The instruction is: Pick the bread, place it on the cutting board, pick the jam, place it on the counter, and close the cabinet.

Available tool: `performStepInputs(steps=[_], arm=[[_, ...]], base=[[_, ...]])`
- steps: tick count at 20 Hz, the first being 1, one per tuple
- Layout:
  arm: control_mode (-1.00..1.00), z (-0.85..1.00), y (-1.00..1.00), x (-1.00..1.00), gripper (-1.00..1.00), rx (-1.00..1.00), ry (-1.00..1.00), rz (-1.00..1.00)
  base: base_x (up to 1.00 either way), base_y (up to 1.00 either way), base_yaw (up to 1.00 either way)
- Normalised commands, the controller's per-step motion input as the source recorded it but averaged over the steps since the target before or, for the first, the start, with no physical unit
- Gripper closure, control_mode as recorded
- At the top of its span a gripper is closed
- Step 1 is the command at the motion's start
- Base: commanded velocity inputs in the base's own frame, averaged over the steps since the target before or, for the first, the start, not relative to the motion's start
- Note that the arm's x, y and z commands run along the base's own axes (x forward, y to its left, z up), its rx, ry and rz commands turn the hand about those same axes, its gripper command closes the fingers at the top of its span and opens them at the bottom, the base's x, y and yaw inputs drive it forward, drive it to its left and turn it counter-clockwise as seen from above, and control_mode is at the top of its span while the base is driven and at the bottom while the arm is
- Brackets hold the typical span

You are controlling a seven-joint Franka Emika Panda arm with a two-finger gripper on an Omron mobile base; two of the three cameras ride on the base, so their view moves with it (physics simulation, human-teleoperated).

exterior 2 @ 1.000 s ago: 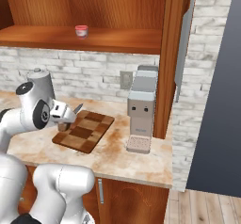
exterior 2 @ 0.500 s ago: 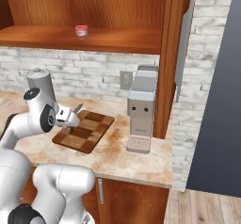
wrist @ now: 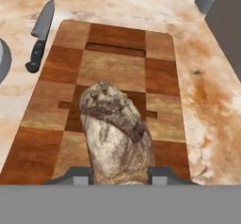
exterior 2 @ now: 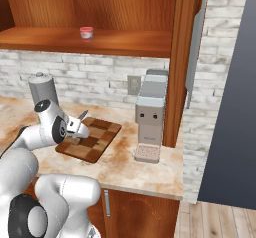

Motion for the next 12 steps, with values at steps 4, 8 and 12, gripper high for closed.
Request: performStepInputs(steps=[4,8,12], arm=[[-1.0,-0.27,0.0,0.41,1.0,0.0,0.0,-0.03],[-1.0,-0.22,0.0,0.42,1.0,0.0,0.0,-0.03],[-1.0,-0.23,0.0,0.35,1.0,0.0,0.0,-0.02]], base=[[0.0,0.0,0.0],[0.0,0.0,0.0],[0.0,0.0,0.0]])
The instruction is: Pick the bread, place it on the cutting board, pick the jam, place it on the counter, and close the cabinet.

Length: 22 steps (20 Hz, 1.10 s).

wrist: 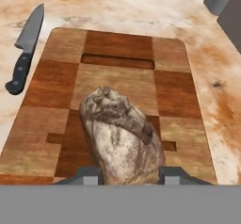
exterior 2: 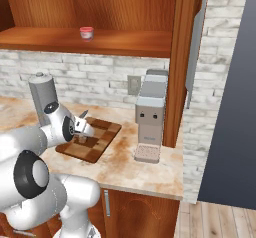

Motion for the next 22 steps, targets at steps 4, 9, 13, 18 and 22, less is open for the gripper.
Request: performStepInputs(steps=[4,9,13,18,22], arm=[[-1.0,-0.23,0.0,0.25,-1.0,0.0,0.0,-0.02],[-1.0,-0.13,-0.01,0.05,-1.0,0.0,0.0,0.0],[-1.0,-0.01,-0.05,0.0,-1.0,0.0,0.0,0.0],[-1.0,0.14,-0.17,0.0,-1.0,0.0,0.0,0.0],[-1.0,0.38,-0.14,0.0,-1.0,0.0,0.0,-0.02]], base=[[0.0,0.0,0.0],[0.0,0.0,0.0],[0.0,0.0,0.0],[0.0,0.0,0.0],[0.0,0.0,0.0]])
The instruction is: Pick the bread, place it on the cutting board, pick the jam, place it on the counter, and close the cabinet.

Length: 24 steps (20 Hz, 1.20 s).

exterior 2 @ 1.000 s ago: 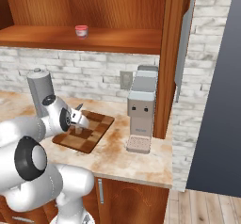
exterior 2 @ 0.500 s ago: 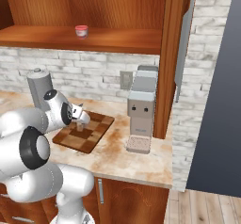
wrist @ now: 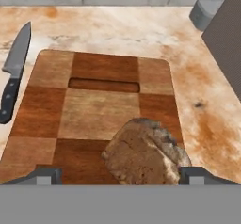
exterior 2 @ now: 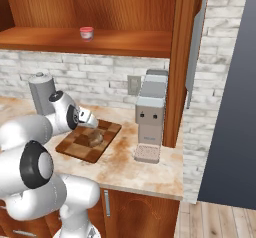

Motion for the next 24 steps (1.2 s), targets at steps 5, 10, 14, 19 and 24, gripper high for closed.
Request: performStepInputs(steps=[5,10,14,19,24], arm=[[-1.0,0.4,-0.05,0.0,-1.0,0.0,0.0,-0.02],[-1.0,0.44,-0.05,0.0,-1.0,0.0,0.0,-0.01],[-1.0,0.51,0.0,-0.02,-1.0,0.0,0.0,-0.02],[-1.0,0.53,0.0,-0.07,-1.0,0.0,0.0,-0.03],[-1.0,0.39,-0.02,-0.23,-1.0,0.0,-0.02,-0.02]], base=[[0.0,0.0,0.0],[0.0,0.0,0.0],[0.0,0.0,0.0],[0.0,0.0,0.0],[0.0,0.0,0.0]])
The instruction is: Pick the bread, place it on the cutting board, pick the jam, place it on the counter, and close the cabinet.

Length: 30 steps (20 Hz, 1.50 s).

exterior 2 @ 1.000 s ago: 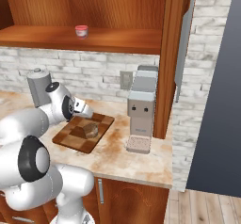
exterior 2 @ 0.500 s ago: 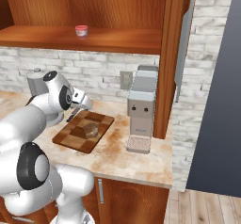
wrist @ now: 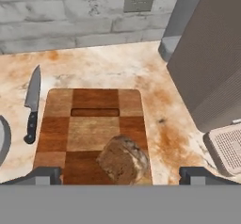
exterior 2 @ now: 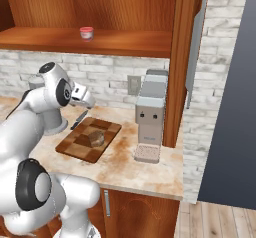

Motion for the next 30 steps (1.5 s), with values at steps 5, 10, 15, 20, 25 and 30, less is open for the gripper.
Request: performStepInputs(steps=[5,10,15,20,25,30], arm=[[-1.0,0.42,-0.03,-0.31,-1.0,0.03,-0.05,0.0],[-1.0,0.39,-0.03,-0.28,-1.0,0.09,-0.06,0.02],[-1.0,0.3,0.0,-0.18,-1.0,0.04,-0.07,0.07],[-1.0,0.12,0.0,-0.07,-1.0,0.01,-0.08,0.1],[-1.0,0.08,0.0,-0.01,-1.0,0.0,-0.1,0.1],[-1.0,0.29,0.0,0.0,-1.0,0.0,-0.1,0.08]], base=[[0.0,0.0,0.0],[0.0,0.0,0.0],[0.0,0.0,0.0],[0.0,0.0,0.0],[0.0,0.0,0.0],[0.0,0.0,0.0]])
